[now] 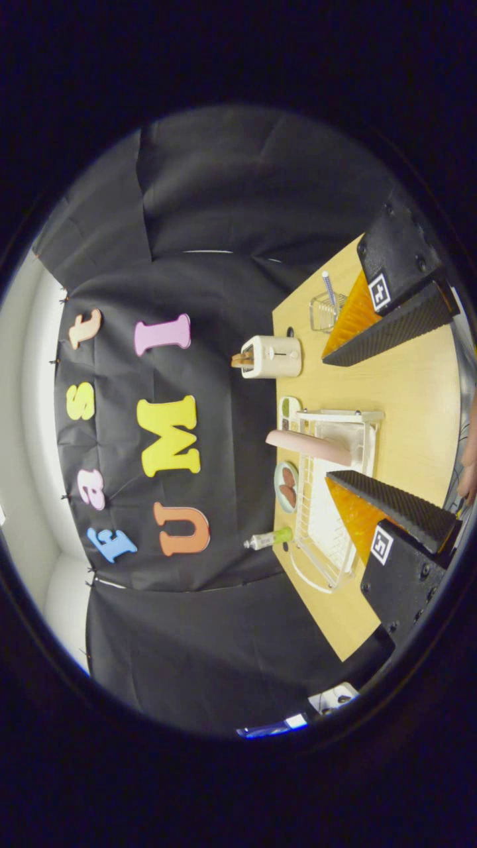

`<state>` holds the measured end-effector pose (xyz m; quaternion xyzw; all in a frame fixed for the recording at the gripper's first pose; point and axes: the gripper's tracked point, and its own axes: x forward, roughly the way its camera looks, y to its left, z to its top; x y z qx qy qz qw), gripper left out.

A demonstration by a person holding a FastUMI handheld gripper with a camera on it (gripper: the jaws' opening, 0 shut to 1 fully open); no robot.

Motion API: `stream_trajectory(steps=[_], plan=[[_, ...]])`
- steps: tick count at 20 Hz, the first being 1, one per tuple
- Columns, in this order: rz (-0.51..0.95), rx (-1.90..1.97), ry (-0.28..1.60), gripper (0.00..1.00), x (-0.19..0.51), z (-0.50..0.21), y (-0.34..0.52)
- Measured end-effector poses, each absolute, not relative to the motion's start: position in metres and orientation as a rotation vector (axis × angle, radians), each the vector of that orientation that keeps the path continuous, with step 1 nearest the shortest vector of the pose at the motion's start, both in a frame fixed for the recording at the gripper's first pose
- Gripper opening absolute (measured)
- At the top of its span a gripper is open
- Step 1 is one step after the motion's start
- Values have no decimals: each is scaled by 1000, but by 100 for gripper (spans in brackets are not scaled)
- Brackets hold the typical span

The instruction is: Take the plate from the dish rack, then take the spoon from the basket and place it into the plate.

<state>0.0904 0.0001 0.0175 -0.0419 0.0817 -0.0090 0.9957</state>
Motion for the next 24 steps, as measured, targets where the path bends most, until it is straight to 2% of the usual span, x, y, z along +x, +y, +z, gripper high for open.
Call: stream_trajectory(steps=[4,8,13,15,18,24], plan=[[-79,-151,294,100,136,30,5],[-72,-197,397,100,181,55,31],[-139,-266,545,94,240,57,45],[-194,-322,586,87,264,59,44],[-313,-383,725,70,282,52,33],[-374,-383,872,37,320,39,36]])
